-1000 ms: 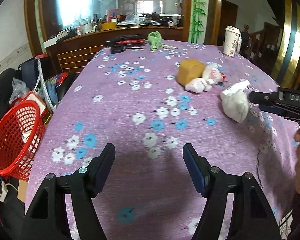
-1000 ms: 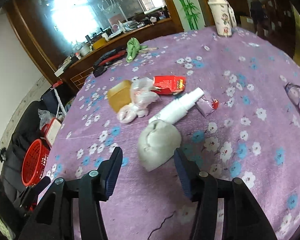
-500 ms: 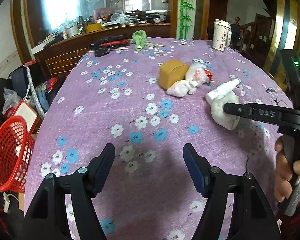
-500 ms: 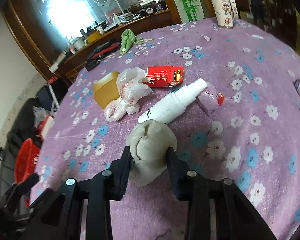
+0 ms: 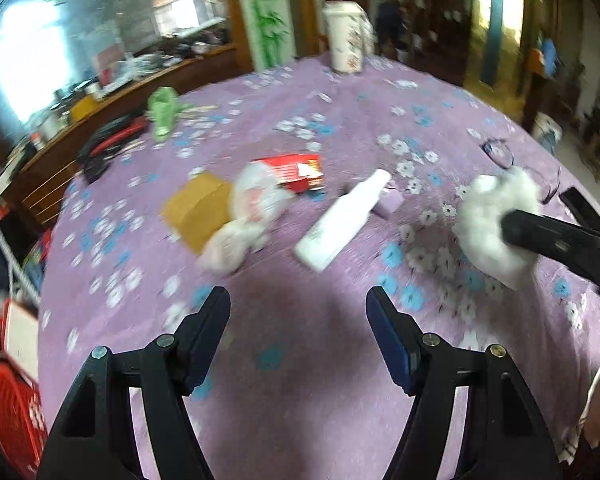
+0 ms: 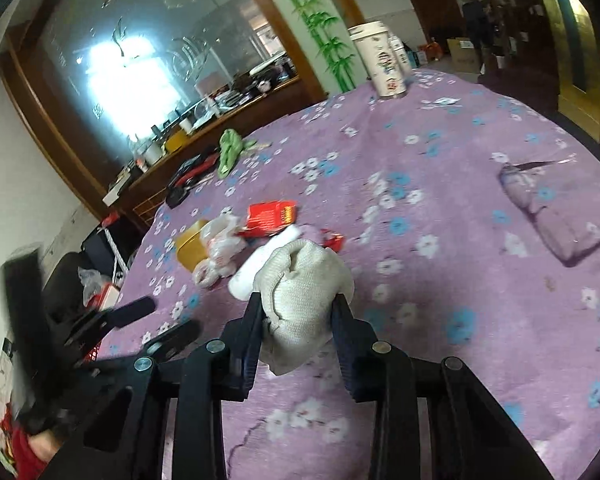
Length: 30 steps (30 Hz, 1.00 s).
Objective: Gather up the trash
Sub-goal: 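Grasp the white spray bottle with the left gripper while the right gripper holds the bundle, then lift the spray bottle and cloth bundle up from the table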
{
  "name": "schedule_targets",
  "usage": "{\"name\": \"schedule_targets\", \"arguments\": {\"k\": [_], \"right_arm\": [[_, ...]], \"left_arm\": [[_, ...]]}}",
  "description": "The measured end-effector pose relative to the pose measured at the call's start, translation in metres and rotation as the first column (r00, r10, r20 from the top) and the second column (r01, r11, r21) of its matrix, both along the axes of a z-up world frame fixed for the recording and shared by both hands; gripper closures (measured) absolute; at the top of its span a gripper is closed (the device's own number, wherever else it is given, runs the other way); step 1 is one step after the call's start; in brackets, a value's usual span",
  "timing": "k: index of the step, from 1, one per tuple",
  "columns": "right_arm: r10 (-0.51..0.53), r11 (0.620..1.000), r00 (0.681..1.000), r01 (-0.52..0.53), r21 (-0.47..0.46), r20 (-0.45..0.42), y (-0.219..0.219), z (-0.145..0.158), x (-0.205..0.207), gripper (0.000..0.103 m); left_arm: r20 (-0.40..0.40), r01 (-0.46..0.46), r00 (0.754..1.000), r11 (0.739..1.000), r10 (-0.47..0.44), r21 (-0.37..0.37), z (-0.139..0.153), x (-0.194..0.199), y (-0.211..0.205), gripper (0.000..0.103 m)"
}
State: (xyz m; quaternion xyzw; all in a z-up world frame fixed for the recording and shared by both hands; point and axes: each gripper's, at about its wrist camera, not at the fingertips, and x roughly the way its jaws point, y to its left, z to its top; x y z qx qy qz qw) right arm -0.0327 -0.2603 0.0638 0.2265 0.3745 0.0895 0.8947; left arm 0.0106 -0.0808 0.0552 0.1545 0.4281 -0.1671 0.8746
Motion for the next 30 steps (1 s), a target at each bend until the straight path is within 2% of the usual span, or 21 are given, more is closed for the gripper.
{"name": "schedule_targets", "arguments": {"k": [5,10,13,14,16,18,21,23,30], "right_arm": [[-0.005,1.000,1.000,0.005,0.014,-0.013,-0.014,-0.007,-0.002,0.068],[0.000,1.000,1.000,0.001,0.022,-0.024,-0.018,-0.014,0.001,0.068],[0.004,1.000,1.000,-0.003,0.027,-0.030,-0.019,-0.018,0.003,0.068],[0.006,1.000,0.999,-0.005,0.027,-0.032,-0.019,-0.019,0.003,0.068],[0.008,1.000,0.999,-0.007,0.025,-0.035,-0.018,-0.020,0.004,0.068],[0.011,1.000,0.999,-0.011,0.024,-0.036,-0.017,-0.020,0.004,0.068],[0.021,1.000,0.999,-0.020,0.017,-0.035,-0.012,-0.020,0.002,0.068],[0.036,0.999,0.999,-0.035,0.009,-0.035,-0.005,-0.019,0.002,0.068],[0.106,0.993,0.994,-0.107,-0.051,-0.027,0.032,-0.021,-0.002,0.067]], "left_arm": [[-0.013,0.058,0.998,0.995,-0.057,0.084,-0.018,0.026,-0.035,0.034],[-0.012,0.091,0.996,0.987,-0.090,0.134,-0.028,0.040,-0.059,0.035],[-0.036,0.085,0.996,0.985,-0.080,0.149,-0.036,0.051,-0.065,0.048],[-0.049,0.078,0.996,0.986,-0.072,0.146,-0.039,0.054,-0.065,0.055],[-0.049,0.056,0.998,0.987,-0.049,0.150,-0.044,0.059,-0.064,0.058],[-0.041,0.038,0.999,0.990,-0.033,0.135,-0.045,0.061,-0.060,0.062],[-0.047,0.003,0.999,0.998,0.000,0.061,-0.043,0.056,-0.047,0.067],[-0.036,-0.023,0.999,0.998,0.024,0.053,-0.045,0.047,-0.039,0.075],[-0.026,-0.087,0.996,0.995,0.085,-0.058,-0.039,0.000,0.002,0.075]]}}
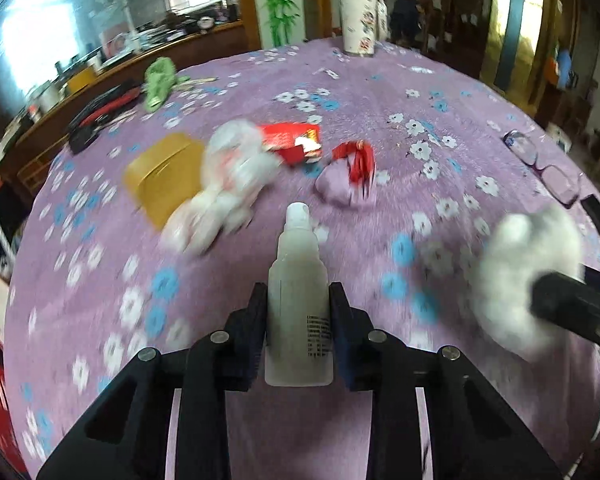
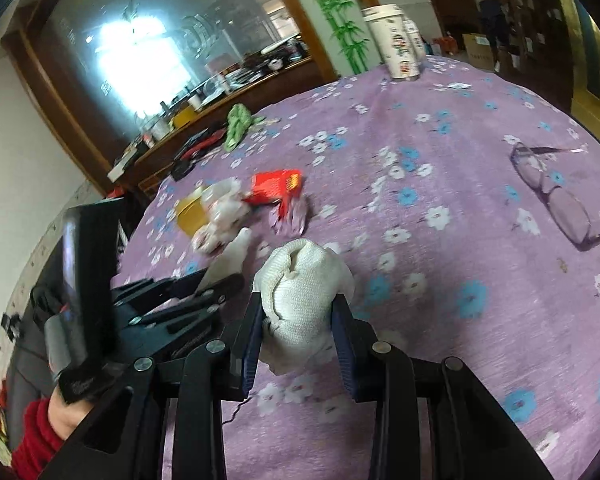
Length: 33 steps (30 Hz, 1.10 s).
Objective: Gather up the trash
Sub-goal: 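Lift the spray bottle and cloth bundle up from the table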
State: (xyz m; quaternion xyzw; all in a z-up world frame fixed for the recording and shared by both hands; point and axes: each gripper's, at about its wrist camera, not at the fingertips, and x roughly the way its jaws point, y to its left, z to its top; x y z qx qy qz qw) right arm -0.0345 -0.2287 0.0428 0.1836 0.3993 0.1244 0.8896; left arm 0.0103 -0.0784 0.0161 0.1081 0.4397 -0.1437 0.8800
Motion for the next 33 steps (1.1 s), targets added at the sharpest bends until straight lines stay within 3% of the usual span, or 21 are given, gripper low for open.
{"name": "schedule_targets", "arguments": {"k": [9,13,20,33], "right_arm": [[0.087,0.991,0.993,-0.079,-0.107,0.076,0.060,-0.009,-0.004,0.067],[0.107,0.985,0.991,-0.095,-0.144,0.079,0.076,-0.014,-0.003,0.067],[0.118,0.974,0.990,-0.100,-0.204,0.080,0.091,-0.018,-0.004,0.067],[0.113,0.973,0.993,-0.101,-0.208,0.045,0.091,-0.022,0.000,0.067]], "left_arm": [[0.099,-0.176,0.978,0.981,0.184,-0.085,0.010,-0.055,0.073,0.074],[0.092,-0.217,0.969,0.968,0.230,-0.129,0.008,-0.065,0.093,0.074],[0.105,-0.213,0.967,0.964,0.231,-0.158,0.008,-0.070,0.099,0.074],[0.095,-0.215,0.967,0.960,0.235,-0.178,0.007,-0.070,0.103,0.074]]}}
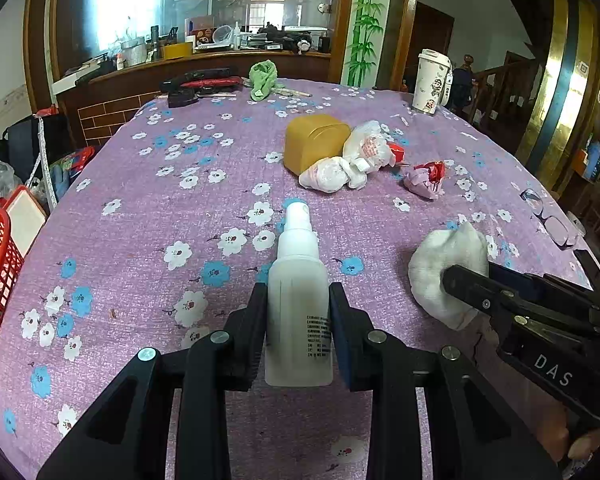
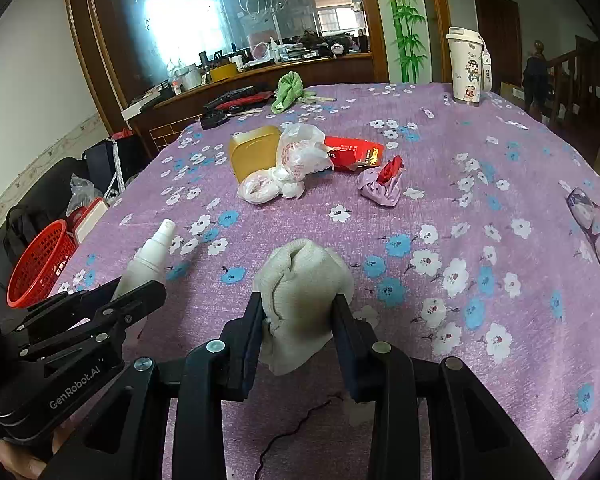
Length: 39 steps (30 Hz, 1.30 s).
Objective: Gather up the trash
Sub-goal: 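Lift the spray bottle and cloth bundle up from the table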
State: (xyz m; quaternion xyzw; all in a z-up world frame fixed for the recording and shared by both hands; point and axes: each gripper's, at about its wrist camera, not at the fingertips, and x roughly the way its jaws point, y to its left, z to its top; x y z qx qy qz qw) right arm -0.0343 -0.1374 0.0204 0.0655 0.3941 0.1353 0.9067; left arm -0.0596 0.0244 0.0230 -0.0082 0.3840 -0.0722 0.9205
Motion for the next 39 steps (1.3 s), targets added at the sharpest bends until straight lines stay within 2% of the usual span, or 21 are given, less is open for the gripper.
{"name": "schedule_targets", "arguments": {"k": [14,18,30,39], "right_arm": [[-0.002,1.000,1.000,0.002,-0.004,0.004,0.000,0.000,-0.001,0.067],[-0.005,1.000,1.000,0.005,-0.028,0.013,0.001,0.003,-0.004,0.067],[0.015,1.000,0.999,-0.014,-0.014,0.035,0.005,0.022,-0.016,0.067],[0.029,0.999,0.999,-0.028,-0.034,0.041,0.017,0.029,-0.021,0.067]], "left_arm": [[0.003,-0.016,1.000,1.000,0.016,0.019,-0.001,0.000,-0.001,0.074],[0.016,-0.037,0.999,0.999,0.036,0.034,0.001,-0.005,-0.001,0.074],[0.074,-0.072,0.995,0.994,0.065,0.084,0.014,-0.021,0.005,0.074],[0.090,-0.087,0.993,0.994,0.081,0.067,0.021,-0.028,0.018,0.074]]}}
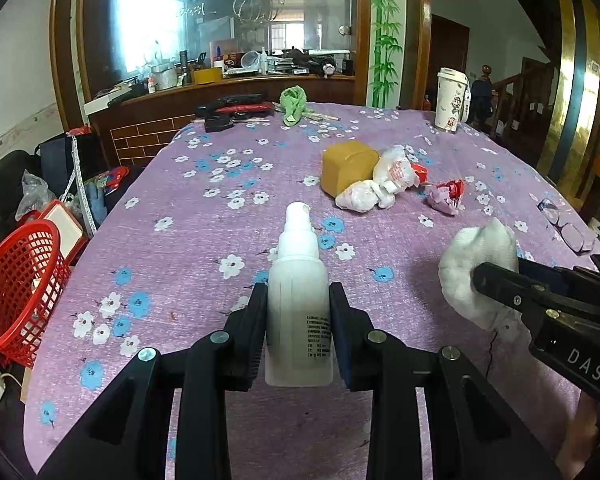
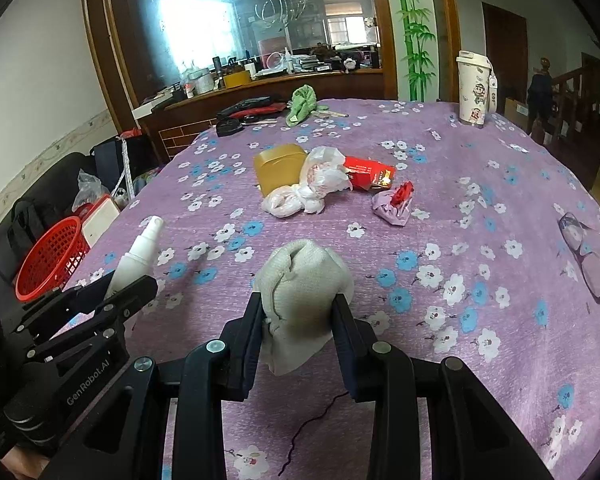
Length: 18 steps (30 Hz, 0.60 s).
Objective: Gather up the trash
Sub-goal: 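Lift the spray bottle and cloth bundle up from the table, then carry bottle and bundle over the red basket and open both grippers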
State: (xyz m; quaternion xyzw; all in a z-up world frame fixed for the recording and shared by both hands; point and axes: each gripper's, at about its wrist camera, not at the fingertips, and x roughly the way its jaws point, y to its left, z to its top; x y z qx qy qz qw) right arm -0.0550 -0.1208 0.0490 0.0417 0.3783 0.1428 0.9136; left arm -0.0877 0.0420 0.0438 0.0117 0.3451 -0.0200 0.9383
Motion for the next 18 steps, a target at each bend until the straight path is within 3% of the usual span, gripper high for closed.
{"name": "schedule_targets", "arguments": {"k": [9,18], "right_arm": [[0.050,0.999,0.999,-0.050,0.005,-0.014,0.017,0.006,0.000,0.067],[0.161,0.987,0.986,-0.160,0.027,-0.036,0.057,0.021,0.007,0.067]], "left_arm": [[0.017,-0.030,0.999,0.999,0.031,-0.029,0.010,-0.006,0.019,0.074],[0.051,-0.115,0.992,0.991,0.119,-0.065,0.029,-0.014,0.066,0.074]]}}
